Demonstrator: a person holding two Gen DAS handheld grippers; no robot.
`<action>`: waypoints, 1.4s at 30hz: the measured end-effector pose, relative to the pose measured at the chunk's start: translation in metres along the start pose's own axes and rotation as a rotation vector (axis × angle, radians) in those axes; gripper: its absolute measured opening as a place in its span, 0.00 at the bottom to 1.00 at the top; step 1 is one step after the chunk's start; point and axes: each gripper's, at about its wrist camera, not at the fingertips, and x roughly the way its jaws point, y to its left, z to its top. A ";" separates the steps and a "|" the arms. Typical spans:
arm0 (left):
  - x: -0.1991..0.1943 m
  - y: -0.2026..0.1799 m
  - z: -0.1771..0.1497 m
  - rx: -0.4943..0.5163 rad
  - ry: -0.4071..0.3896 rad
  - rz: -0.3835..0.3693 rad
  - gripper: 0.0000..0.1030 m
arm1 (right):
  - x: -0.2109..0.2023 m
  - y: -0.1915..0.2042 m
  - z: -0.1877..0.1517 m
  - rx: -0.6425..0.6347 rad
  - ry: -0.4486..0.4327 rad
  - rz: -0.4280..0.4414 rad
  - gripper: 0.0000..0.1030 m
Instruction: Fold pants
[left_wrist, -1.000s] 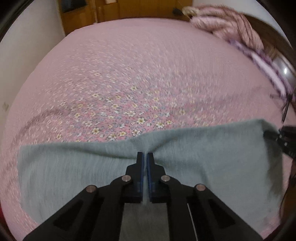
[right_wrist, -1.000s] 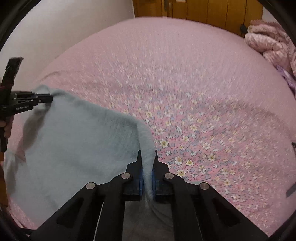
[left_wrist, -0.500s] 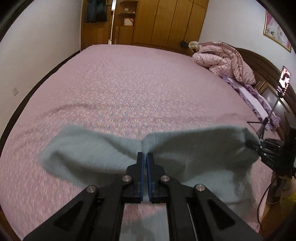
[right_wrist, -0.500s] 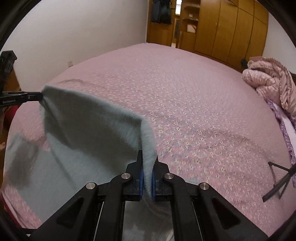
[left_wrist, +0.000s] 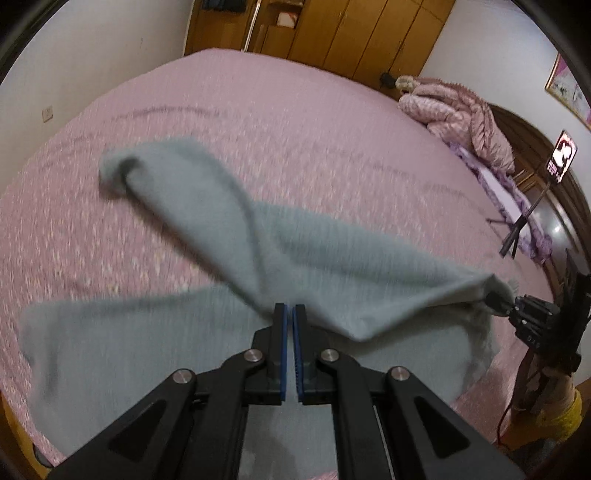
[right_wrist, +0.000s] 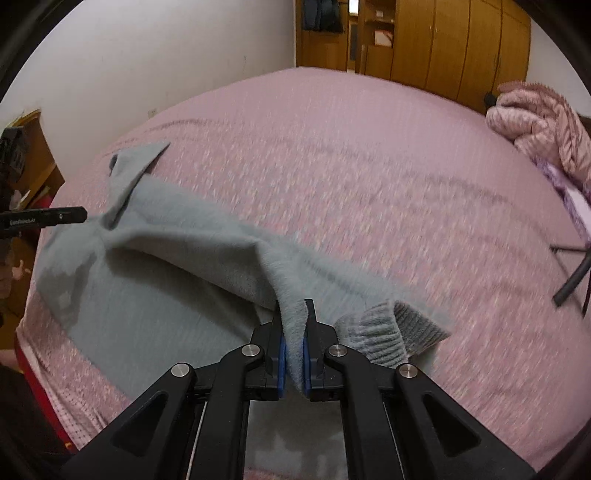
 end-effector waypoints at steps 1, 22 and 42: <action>0.002 0.001 -0.004 -0.004 0.010 0.003 0.03 | 0.003 0.001 -0.005 0.011 0.010 -0.005 0.08; 0.023 0.006 -0.006 -0.169 0.065 -0.077 0.47 | -0.029 -0.037 -0.068 0.394 0.088 0.065 0.42; 0.059 -0.001 0.017 -0.217 0.116 0.029 0.47 | -0.031 -0.084 -0.102 0.839 0.102 0.166 0.44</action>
